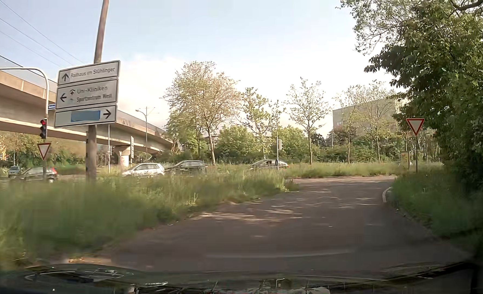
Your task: Follow the waypoints while adhering to traffic rules and regulations
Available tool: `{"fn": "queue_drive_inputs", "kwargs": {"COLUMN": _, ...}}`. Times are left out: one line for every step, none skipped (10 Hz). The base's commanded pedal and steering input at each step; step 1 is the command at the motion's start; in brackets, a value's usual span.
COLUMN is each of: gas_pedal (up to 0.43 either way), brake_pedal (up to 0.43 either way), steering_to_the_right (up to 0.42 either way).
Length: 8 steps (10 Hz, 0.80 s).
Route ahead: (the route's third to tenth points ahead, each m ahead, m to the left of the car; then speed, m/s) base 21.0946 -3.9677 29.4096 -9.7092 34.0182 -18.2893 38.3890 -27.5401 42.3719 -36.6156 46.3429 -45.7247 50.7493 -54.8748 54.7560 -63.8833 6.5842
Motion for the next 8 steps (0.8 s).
{"fn": "queue_drive_inputs", "kwargs": {"gas_pedal": 0.047, "brake_pedal": 0.0, "steering_to_the_right": 0.122}}
{"fn": "queue_drive_inputs", "kwargs": {"gas_pedal": 0.047, "brake_pedal": 0.0, "steering_to_the_right": 0.122}}
{"fn": "queue_drive_inputs", "kwargs": {"gas_pedal": 0.047, "brake_pedal": 0.0, "steering_to_the_right": 0.122}}
{"fn": "queue_drive_inputs", "kwargs": {"gas_pedal": 0.047, "brake_pedal": 0.0, "steering_to_the_right": 0.122}}
{"fn": "queue_drive_inputs", "kwargs": {"gas_pedal": 0.047, "brake_pedal": 0.0, "steering_to_the_right": 0.121}}
{"fn": "queue_drive_inputs", "kwargs": {"gas_pedal": 0.047, "brake_pedal": 0.0, "steering_to_the_right": 0.121}}
{"fn": "queue_drive_inputs", "kwargs": {"gas_pedal": 0.047, "brake_pedal": 0.0, "steering_to_the_right": 0.122}}
{"fn": "queue_drive_inputs", "kwargs": {"gas_pedal": 0.047, "brake_pedal": 0.0, "steering_to_the_right": 0.122}}
